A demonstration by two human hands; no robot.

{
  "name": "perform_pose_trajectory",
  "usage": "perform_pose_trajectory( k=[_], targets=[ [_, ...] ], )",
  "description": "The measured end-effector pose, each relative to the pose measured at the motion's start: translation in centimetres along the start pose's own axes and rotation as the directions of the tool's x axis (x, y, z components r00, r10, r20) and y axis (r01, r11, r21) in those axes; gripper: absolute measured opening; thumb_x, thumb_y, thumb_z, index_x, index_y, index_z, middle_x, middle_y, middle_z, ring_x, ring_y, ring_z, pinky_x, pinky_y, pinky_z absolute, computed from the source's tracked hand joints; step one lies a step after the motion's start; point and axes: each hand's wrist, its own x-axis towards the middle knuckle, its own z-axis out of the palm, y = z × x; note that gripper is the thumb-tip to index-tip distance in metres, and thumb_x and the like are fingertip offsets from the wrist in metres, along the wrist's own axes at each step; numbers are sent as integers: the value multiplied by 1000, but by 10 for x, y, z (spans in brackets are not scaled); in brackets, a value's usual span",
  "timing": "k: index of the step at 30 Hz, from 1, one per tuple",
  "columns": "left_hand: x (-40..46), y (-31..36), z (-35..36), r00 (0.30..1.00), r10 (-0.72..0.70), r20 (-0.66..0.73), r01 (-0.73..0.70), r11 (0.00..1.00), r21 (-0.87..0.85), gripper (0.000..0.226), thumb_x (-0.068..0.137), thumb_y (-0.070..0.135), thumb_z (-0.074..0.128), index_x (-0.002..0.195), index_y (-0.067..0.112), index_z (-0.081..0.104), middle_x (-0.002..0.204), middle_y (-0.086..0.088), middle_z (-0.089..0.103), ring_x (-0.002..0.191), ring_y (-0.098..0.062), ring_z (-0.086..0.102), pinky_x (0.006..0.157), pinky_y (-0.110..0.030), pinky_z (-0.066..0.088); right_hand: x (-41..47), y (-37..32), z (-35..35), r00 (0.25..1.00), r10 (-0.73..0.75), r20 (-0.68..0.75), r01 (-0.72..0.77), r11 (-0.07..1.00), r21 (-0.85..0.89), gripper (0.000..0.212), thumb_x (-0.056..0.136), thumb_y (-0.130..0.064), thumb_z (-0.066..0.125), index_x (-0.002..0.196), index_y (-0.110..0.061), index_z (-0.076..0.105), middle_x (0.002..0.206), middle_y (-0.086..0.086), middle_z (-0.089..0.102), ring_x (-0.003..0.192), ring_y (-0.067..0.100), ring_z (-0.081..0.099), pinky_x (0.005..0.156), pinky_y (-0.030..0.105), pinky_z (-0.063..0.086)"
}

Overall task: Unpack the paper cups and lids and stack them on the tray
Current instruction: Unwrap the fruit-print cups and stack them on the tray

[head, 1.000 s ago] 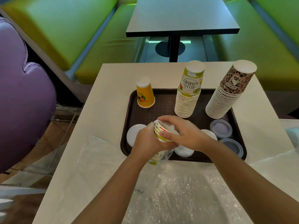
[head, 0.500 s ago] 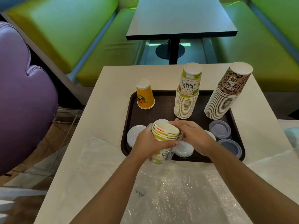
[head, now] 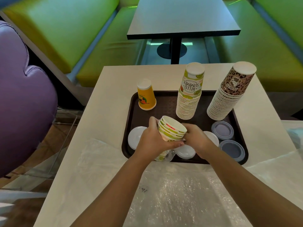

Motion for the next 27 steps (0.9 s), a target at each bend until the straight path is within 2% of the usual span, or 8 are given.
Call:
perform_pose_trajectory(
  k=[3,7,13,17,20,22,25,27],
  targets=[
    [0,-4,-1,999,-4,34,5,1000,-16,72,65,31,86,108,20,30,101,12,53,86,-3,57,59,-4,45,1,-10,-8,990,-128,-58,134,986,101,21,99,-31,43,110,-29,60,111,2,67,106,16,62,88,33,52],
    [0,-5,0,995,9,98,-8,1000,-6,69,69,25,84,110,22,28,97,16,52,85,-2,58,60,-5,46,-3,-30,-17,954,-210,212,233,968,-89,56,78,-55,51,130,-33,49,122,-10,61,114,6,57,96,28,47],
    [-2,-6,-1,996,4,86,-5,1000,15,72,67,28,84,114,27,30,102,13,53,90,-8,58,64,-11,47,-6,-40,-24,926,-238,292,327,893,-309,68,75,-44,69,137,-35,43,115,-19,58,109,-3,55,84,12,48],
    [-2,-10,-2,997,24,78,-26,999,23,67,65,28,85,110,23,36,94,13,58,86,-8,62,66,-20,52,-3,-42,-30,915,-318,249,389,859,-333,52,83,-37,67,131,-34,49,117,-11,58,107,-1,55,81,16,50],
    [-1,-13,-4,998,19,59,-20,1000,23,66,64,29,86,108,22,37,94,10,60,87,-11,63,69,-25,52,-2,-47,-40,902,-393,181,427,876,-225,42,91,-26,59,128,-40,47,122,-6,55,111,3,54,89,27,52],
    [0,-14,-5,999,16,52,-16,1000,14,67,64,29,86,110,21,38,96,9,61,89,-11,63,73,-30,54,-2,-51,-48,877,-401,264,462,856,-233,48,90,-26,58,130,-50,44,129,-9,49,119,7,50,94,33,51],
    [0,-14,-5,998,22,59,-22,1000,6,66,64,27,86,109,22,38,94,11,60,88,-10,63,70,-26,52,-6,-64,-56,797,-397,456,595,649,-475,63,78,-35,66,131,-53,38,132,-16,41,122,7,44,93,30,48],
    [0,-13,-4,998,23,63,-24,1000,8,64,65,28,85,106,24,37,91,12,59,86,-11,63,68,-24,51,-6,-70,-57,740,-436,512,668,383,-638,70,74,-26,75,131,-41,37,134,-12,39,121,12,46,90,32,49]
  ],
)
